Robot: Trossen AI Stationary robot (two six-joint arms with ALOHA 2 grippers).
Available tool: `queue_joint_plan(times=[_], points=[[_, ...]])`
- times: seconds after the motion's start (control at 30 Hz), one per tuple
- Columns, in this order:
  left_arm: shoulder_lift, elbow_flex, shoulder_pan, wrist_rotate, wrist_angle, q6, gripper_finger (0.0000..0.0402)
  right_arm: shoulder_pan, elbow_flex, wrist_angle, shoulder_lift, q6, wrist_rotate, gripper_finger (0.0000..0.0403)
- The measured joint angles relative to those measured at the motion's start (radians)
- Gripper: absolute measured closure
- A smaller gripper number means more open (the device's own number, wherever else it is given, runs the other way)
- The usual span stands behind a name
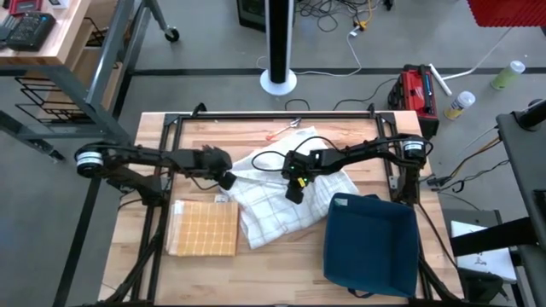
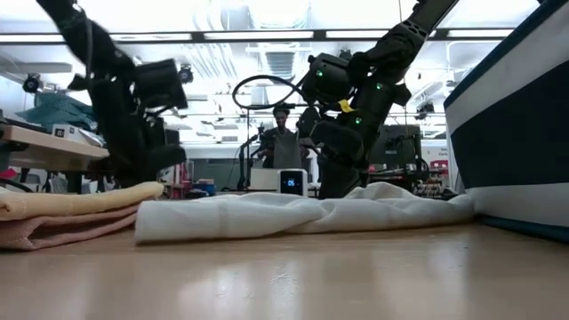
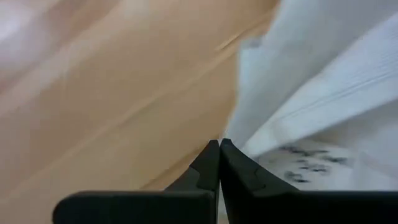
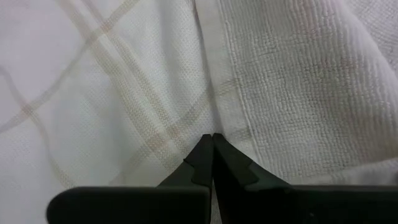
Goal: Fold towel
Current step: Fold the white towel
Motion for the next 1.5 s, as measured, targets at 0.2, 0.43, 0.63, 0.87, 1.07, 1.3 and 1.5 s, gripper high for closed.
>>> queue_joint_plan(times=[0.2, 0.43, 0.63, 0.87, 1.07, 1.3, 1.5], points=[[0.016, -0.145, 0.001, 0.119, 0.329, -0.061, 0.0401, 0.0, 0.0, 0.0, 0.0, 0.001, 0.001, 0.0403], [0.02, -0.212, -0.006, 0.3, 0.823, -0.026, 0.0401, 0.0, 0.001, -0.001, 0.0, 0.001, -0.005, 0.0403], [0.029, -0.187, -0.01, 0.325, 0.856, 0.001, 0.0401, 0.0, 0.001, 0.003, 0.0, 0.001, -0.004, 0.0403], [0.029, -0.151, -0.031, 0.322, 0.849, 0.034, 0.0401, 0.0, 0.001, 0.008, 0.0, -0.001, -0.005, 0.0403], [0.028, -0.142, -0.031, 0.207, 0.593, -0.021, 0.0401, 0.0, 0.001, 0.008, 0.001, 0.0, -0.005, 0.0403], [0.018, -0.139, -0.031, 0.126, 0.367, -0.129, 0.0401, 0.0, 0.001, 0.015, 0.001, 0.001, -0.004, 0.0403], [0.003, -0.095, -0.032, 0.05, 0.38, -0.091, 0.0401, 0.0, 0.001, 0.017, 0.001, -0.001, 0.004, 0.0403]])
